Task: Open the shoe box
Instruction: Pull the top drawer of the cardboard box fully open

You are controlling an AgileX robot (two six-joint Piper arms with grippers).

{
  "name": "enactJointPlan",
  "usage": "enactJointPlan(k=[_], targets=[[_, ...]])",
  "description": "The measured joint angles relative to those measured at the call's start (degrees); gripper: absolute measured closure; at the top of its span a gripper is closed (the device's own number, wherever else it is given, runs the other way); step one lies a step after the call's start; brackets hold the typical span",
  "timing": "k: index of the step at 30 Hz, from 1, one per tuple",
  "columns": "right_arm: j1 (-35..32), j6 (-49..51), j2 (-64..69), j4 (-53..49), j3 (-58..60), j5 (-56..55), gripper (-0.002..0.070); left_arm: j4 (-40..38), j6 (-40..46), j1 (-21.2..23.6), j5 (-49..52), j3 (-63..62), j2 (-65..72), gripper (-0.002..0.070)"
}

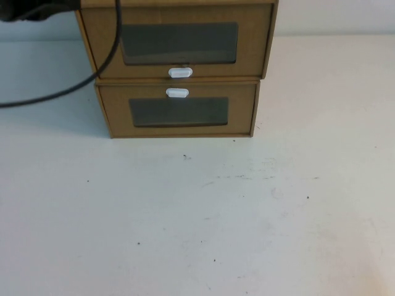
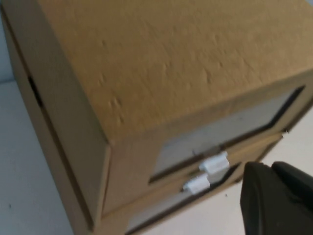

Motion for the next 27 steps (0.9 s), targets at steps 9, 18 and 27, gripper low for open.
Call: enactJointPlan(k=[9, 18, 27], targets=[[0.0, 0.0, 0.0, 0.0, 0.0, 0.0, 0.0689, 0.0, 0.0, 0.0, 3.9, -27.6, 18.4, 0.068], [0.0, 0.0, 0.0, 0.0, 0.0, 0.0, 0.0689, 0.3, -1.5, -2.2, 6.5, -47.6, 33.9, 0.068], [0.0, 0.0, 0.0, 0.0, 0.0, 0.0, 0.069, 3.8, -2.0, -7.2, 10.1, -50.5, 39.7, 0.068]])
